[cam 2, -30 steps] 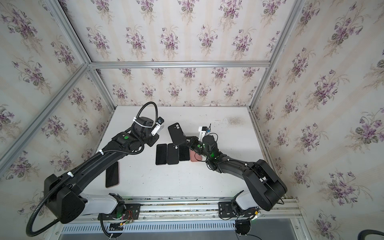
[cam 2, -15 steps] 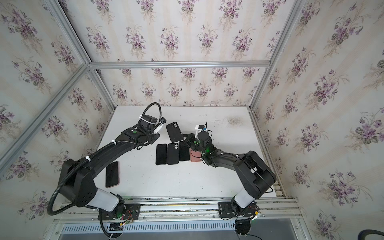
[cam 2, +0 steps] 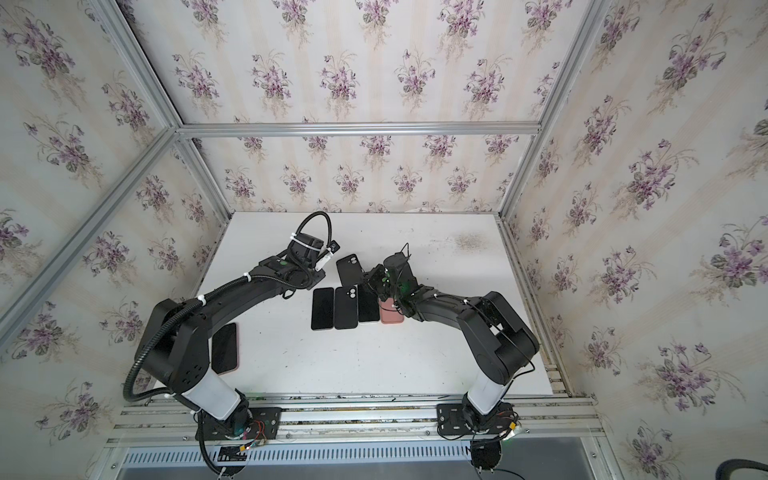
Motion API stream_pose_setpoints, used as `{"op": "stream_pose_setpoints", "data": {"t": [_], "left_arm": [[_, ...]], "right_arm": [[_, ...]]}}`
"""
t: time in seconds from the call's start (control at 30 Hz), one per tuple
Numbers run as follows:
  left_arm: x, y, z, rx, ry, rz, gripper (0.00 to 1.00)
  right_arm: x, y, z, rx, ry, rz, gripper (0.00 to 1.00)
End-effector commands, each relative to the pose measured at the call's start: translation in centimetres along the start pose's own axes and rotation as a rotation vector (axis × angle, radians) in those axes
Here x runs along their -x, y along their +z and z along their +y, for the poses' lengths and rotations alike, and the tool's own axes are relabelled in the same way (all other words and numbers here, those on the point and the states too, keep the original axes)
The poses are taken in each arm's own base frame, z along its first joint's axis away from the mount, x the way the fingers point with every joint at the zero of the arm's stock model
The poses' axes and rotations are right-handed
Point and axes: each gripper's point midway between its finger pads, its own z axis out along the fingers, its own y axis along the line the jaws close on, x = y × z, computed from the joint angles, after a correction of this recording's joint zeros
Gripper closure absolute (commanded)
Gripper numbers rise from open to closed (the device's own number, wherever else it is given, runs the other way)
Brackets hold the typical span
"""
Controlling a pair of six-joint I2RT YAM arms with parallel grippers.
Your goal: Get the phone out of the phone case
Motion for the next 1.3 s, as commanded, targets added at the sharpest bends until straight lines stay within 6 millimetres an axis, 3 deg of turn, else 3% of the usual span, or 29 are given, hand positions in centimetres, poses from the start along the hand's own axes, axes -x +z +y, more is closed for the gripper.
{"op": "stream_pose_setpoints", "data": {"t": [0.0,0.27,0.67,1.27], "left_arm": [[1.1,0.4,0.4,0.047,0.018,-0.039,1.00],[1.1,1.6,-2.0,0.048,0.084,-0.022,1.00],[0.6,2.1,-3.5,0.037,0.096,-0.023,0.90],[-0.7,4.0,-5.5,0.013,0.095,0.014,0.88]], "right_arm": [[0.1,0.3,-0.9,-0.042,0.032,-0.008,1.00],[0.0,1.3,-1.2,-0.041,0.053,0.004,1.00],[0.0,2.5,-2.6,-0.081,0.089,0.010,1.00],[0.0,2.5,-3.7,-0.094,0.101,-0.002,1.00]]}}
